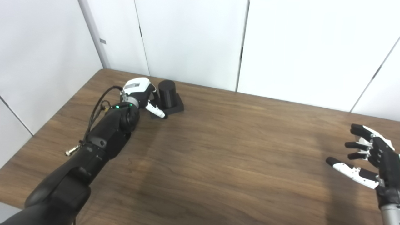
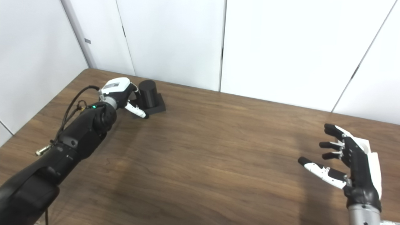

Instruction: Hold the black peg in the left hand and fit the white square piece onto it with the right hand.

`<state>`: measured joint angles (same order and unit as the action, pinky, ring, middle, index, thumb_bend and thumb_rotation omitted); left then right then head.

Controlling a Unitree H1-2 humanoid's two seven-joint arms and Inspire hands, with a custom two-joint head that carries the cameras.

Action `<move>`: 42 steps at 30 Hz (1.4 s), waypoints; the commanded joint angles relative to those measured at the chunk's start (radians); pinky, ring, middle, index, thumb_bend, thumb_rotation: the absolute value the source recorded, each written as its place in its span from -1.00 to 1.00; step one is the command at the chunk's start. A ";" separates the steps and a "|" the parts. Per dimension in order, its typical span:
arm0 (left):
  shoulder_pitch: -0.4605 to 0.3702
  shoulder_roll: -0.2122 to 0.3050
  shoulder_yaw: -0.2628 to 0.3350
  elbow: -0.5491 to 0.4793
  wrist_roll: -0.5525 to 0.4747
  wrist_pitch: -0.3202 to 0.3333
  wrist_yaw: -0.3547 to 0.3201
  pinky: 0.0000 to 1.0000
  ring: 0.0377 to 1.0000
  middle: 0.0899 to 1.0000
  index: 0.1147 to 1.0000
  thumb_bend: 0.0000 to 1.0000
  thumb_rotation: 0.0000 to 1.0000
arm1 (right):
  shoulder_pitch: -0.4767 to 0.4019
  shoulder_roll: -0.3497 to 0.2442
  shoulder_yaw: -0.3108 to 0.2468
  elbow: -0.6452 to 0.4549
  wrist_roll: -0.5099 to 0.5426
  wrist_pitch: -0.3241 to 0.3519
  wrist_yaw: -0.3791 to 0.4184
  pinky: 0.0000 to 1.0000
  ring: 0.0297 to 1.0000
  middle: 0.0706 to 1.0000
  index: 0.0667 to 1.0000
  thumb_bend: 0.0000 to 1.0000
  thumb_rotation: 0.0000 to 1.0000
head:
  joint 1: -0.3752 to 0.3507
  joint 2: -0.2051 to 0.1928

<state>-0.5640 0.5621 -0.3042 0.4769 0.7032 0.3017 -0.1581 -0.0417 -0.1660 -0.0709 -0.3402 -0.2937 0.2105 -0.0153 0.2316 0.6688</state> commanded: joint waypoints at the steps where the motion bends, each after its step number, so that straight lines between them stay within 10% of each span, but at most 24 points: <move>1: -0.012 0.011 0.009 -0.025 -0.025 -0.038 -0.001 0.69 0.86 0.71 -0.16 0.05 -0.86 | -0.026 -0.006 -0.010 -0.024 0.003 -0.012 -0.010 0.04 0.30 0.56 0.51 0.21 -1.00 | 0.001 0.000; 11: 0.030 0.018 0.002 -0.094 -0.086 -0.179 -0.039 0.82 0.88 0.73 -0.17 0.05 -0.88 | -0.029 0.000 -0.009 -0.027 0.003 -0.006 -0.014 0.02 0.30 0.55 0.50 0.21 -1.00 | -0.009 0.006; 20: 0.087 0.002 -0.029 -0.208 -0.059 -0.272 -0.036 0.53 0.80 0.74 -0.16 0.05 -0.87 | -0.030 -0.001 -0.005 -0.032 0.000 -0.011 -0.013 -0.02 0.27 0.53 0.50 0.20 -1.00 | -0.009 0.006; 42: 0.155 -0.083 -0.118 -0.416 0.007 -0.346 -0.146 0.66 0.82 0.81 -0.16 0.05 -0.87 | -0.037 -0.006 0.005 0.009 -0.014 -0.072 -0.032 -0.03 0.24 0.50 0.49 0.23 -1.00 | -0.089 0.026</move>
<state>-0.4007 0.4856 -0.4073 0.0889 0.7074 -0.0129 -0.2931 -0.0466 -0.1642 -0.0626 -0.3143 -0.3009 0.1887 -0.0297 0.1427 0.6949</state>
